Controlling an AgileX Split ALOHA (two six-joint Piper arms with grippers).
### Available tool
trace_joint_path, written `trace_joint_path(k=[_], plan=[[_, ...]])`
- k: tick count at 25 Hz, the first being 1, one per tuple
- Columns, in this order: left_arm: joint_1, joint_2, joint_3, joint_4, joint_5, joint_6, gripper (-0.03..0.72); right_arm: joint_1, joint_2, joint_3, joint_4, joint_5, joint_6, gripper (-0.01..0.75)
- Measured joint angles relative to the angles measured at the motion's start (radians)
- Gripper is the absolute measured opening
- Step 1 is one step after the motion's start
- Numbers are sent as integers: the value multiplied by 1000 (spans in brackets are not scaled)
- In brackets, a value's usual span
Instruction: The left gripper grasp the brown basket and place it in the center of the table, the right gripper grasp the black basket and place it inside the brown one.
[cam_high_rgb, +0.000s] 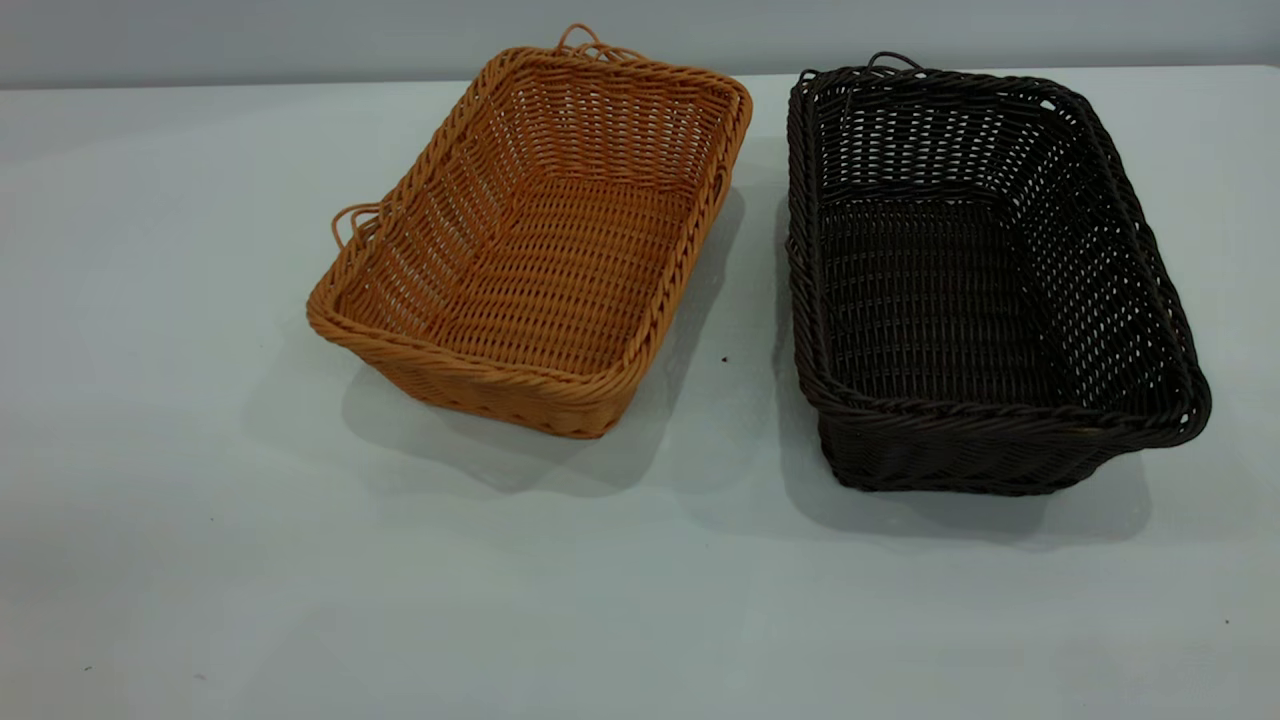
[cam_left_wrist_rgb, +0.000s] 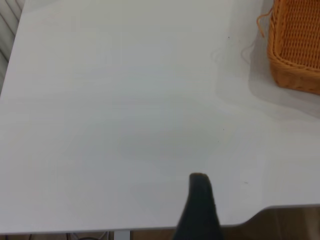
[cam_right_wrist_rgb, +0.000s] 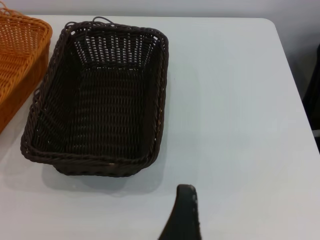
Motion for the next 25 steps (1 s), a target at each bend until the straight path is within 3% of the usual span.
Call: trace_joint_path(k=[25], plan=[[0,0,0,4,0,0,540,0,4,0,61,-5,0,582]])
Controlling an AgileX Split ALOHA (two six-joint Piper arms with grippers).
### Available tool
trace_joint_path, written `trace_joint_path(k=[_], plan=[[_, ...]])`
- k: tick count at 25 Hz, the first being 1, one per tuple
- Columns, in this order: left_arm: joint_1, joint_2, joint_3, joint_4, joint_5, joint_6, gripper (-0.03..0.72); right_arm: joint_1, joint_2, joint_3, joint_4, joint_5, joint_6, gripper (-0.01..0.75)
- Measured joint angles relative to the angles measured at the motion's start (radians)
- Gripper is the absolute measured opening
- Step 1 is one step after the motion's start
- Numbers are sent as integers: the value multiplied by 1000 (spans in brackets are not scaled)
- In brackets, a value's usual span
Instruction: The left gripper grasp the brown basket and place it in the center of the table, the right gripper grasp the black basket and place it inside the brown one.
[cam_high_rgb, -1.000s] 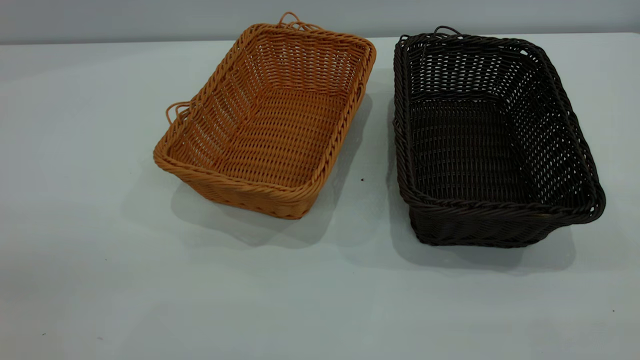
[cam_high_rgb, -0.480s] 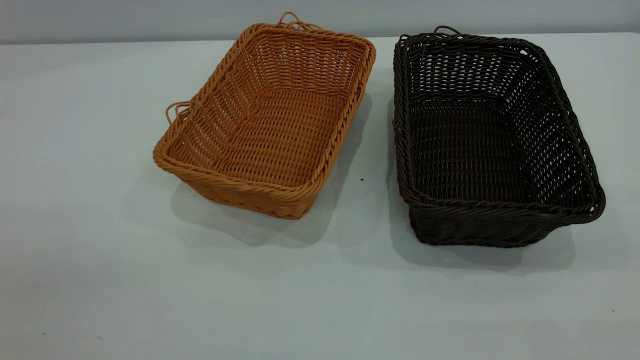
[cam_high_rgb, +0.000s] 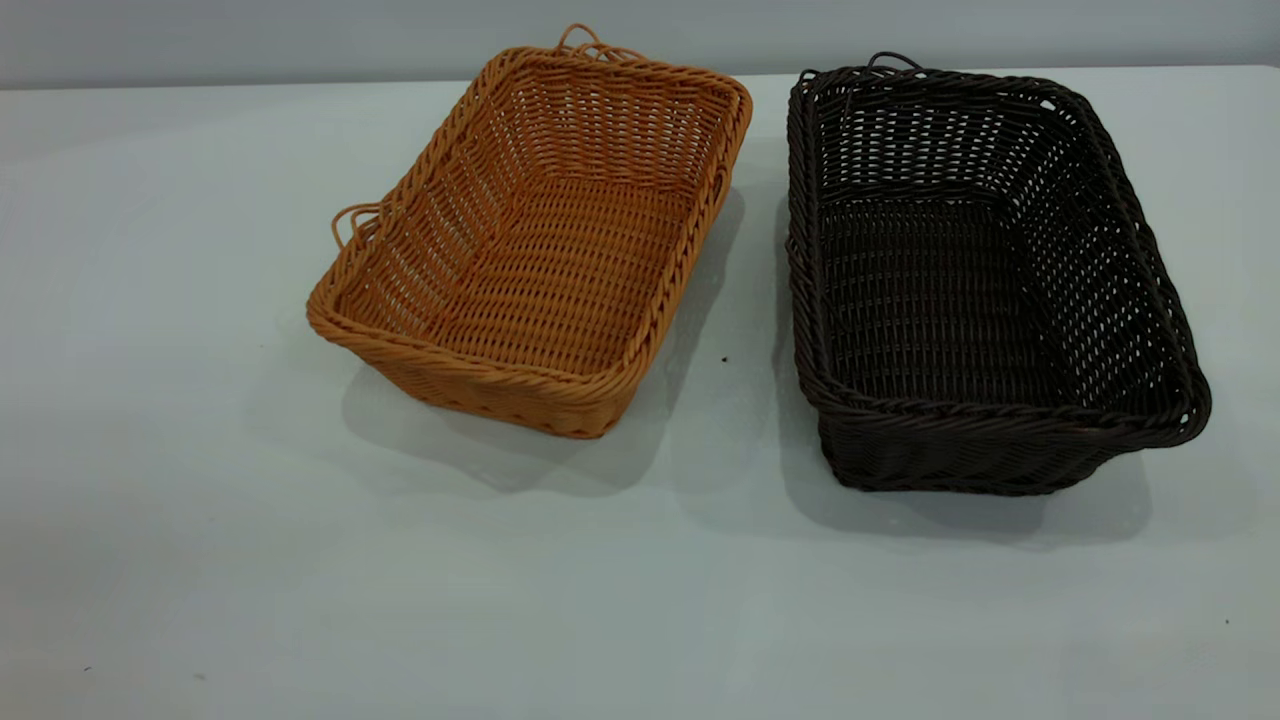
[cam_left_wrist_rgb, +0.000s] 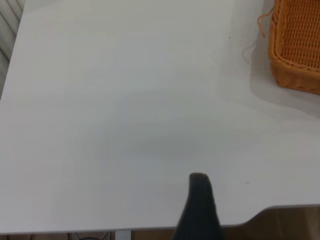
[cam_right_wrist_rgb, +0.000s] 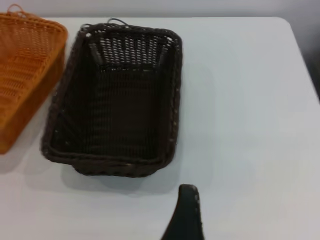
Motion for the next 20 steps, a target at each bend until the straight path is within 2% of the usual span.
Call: trace_joint_path(k=[5,11,15,20], plan=[[0,75,-6,1,-23,0,540,0,154,0,130,-44,-23,581],[0,373,-43,-18,-202,3,540,0,490,0,271,-192,-170,596],[0,601,-68,-43,-356,28,540,0,717,0,490,-299,-331,600],[0,873,-130,-49,-494,56,540,0,994,0,814,-311,-544,601]])
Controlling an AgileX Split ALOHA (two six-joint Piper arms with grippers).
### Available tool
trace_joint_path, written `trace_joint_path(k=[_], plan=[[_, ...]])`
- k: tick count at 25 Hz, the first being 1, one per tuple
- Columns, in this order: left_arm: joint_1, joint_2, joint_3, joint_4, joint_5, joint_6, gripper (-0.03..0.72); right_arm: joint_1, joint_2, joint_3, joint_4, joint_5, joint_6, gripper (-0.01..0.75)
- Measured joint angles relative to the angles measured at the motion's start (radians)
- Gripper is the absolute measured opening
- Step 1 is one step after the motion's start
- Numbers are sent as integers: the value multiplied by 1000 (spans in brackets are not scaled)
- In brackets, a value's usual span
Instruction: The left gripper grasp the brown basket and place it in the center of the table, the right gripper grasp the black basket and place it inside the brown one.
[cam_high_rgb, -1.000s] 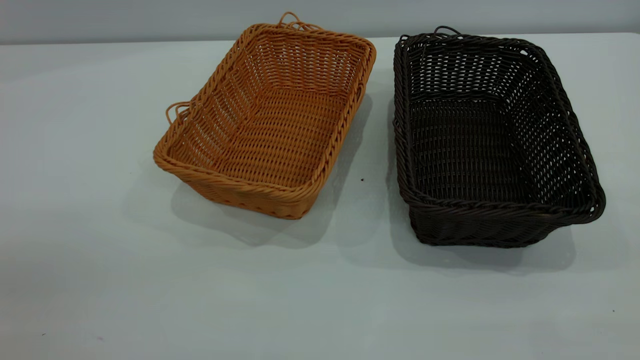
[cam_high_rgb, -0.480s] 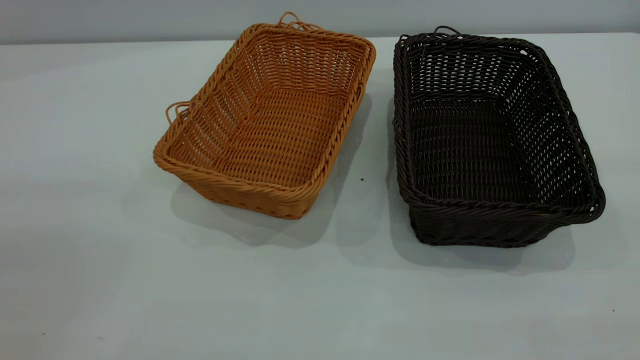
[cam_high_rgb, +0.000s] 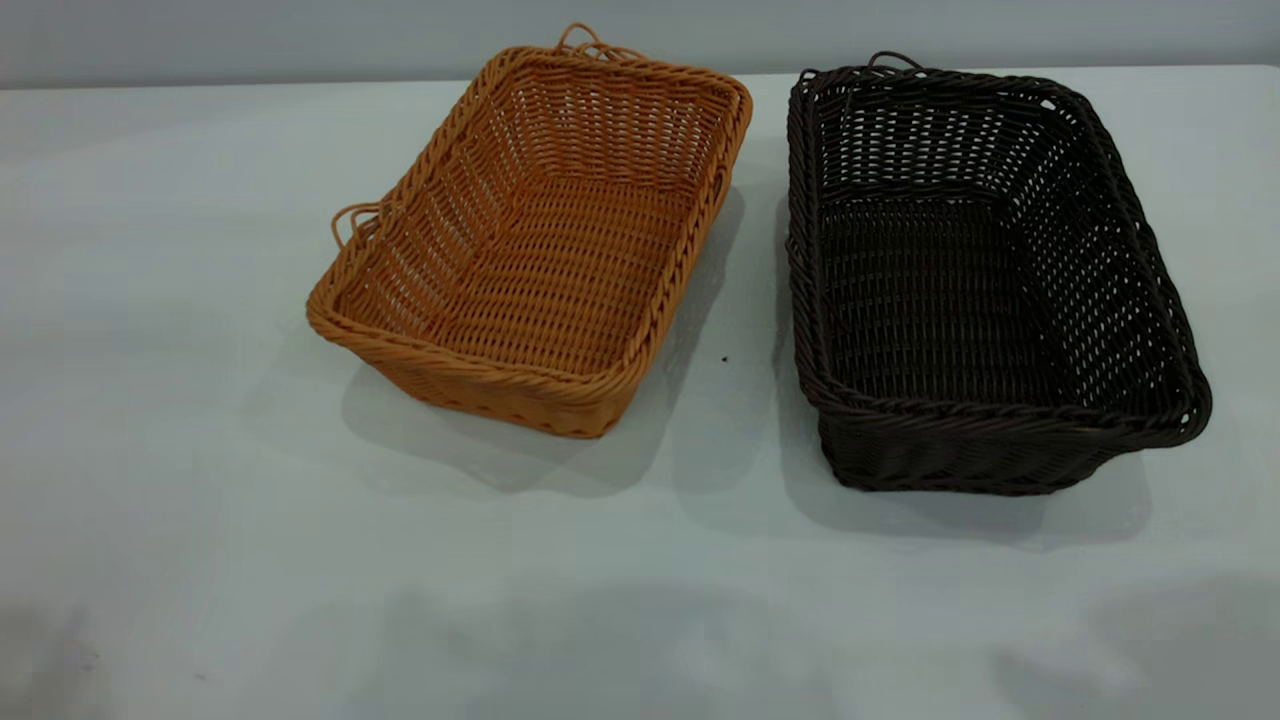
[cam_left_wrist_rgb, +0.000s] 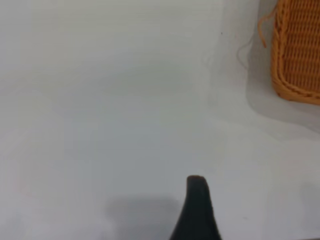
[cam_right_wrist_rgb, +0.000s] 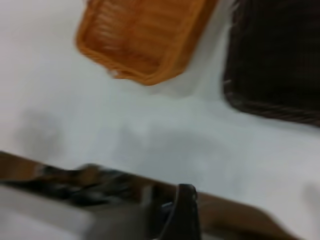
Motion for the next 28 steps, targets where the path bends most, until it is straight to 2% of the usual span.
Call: trace_joint_path(k=[3,9,11,15,18,23,28], plan=[[0,139,-64,-36,-55,18,540,50,151,-1,108,-29,-51,594],[-28,335,-172,-135,-96,109,540,304,434,-24,290,-204,-51,594],[-40,384,-190,-158,-98,120,540,346,527,-43,388,-247,-36,594],[-43,440,-201,-170,-101,125,540,355,698,-70,629,-275,-23,594],[-43,461,-201,-170,-104,129,540,355,805,-72,803,-252,-17,594],[-43,464,-201,-170,-109,129,540,356,957,-113,860,-213,99,594],[-43,464,-201,-170,-110,130,540,356,1016,-190,865,-272,187,594]])
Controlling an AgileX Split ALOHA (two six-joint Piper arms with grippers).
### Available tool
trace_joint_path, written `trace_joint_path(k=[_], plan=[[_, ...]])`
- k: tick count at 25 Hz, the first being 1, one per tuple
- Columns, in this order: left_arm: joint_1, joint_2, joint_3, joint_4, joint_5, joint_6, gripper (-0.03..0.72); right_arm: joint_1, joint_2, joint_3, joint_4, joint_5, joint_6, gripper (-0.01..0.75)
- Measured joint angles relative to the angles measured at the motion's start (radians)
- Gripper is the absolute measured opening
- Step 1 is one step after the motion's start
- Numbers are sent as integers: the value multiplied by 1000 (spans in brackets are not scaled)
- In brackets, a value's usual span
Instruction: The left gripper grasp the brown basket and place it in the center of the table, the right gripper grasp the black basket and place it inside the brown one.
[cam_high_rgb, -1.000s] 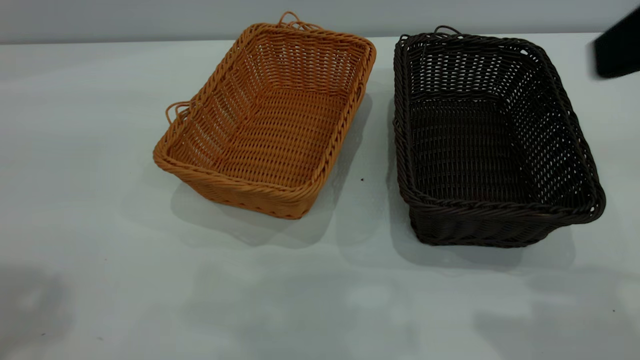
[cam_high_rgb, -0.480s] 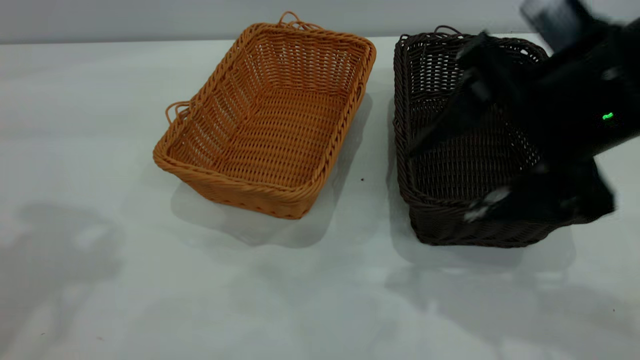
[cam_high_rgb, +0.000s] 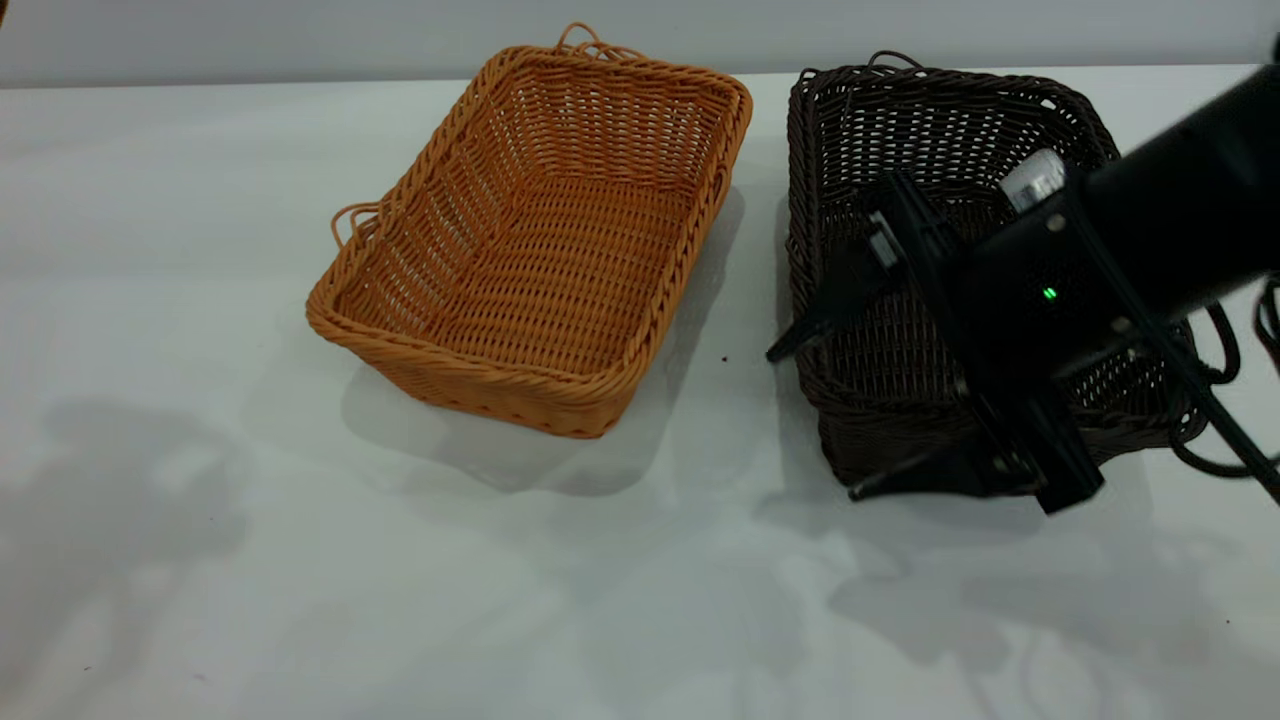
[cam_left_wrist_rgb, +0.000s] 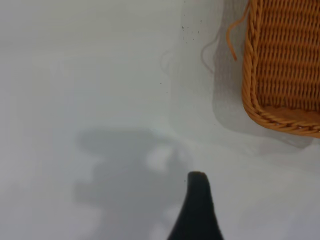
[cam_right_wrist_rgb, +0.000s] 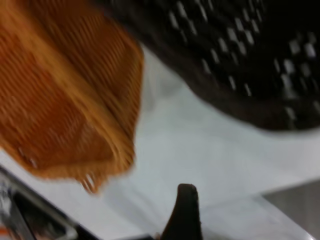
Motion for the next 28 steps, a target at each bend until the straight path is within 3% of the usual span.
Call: trace_joint_path(k=[8,15,23,28], plan=[[0,10,-3,-1,-17,1,540,0,15,-36,6,-219,178,594],[0,150,-74,-2,-47,1,540,1,84,-47,11,-303,240,594],[-2,492,-342,-3,-47,1,540,1,102,-47,15,-374,306,594],[-52,743,-584,-3,0,19,540,1,102,-47,15,-378,308,594]])
